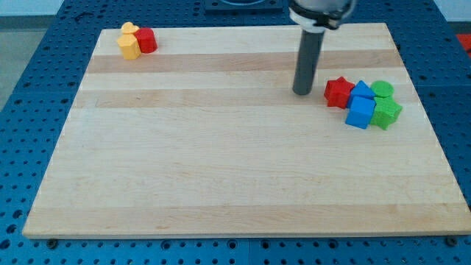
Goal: Slide the red circle towards the center
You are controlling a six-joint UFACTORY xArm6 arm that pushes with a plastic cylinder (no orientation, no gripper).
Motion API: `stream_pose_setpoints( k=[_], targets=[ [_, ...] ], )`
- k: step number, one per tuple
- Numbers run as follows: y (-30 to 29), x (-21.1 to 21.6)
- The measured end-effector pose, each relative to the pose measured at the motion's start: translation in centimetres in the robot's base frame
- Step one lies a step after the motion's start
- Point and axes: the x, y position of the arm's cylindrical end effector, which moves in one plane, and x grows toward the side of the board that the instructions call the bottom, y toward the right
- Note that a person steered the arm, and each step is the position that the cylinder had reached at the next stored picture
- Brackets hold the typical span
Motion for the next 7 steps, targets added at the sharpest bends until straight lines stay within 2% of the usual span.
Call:
stream_pose_setpoints(
  k=[2,4,7],
  targets=[
    [-4.5,-7.1],
    [-6.6,-9.6],
    [-14.9,-16.6]
  ],
)
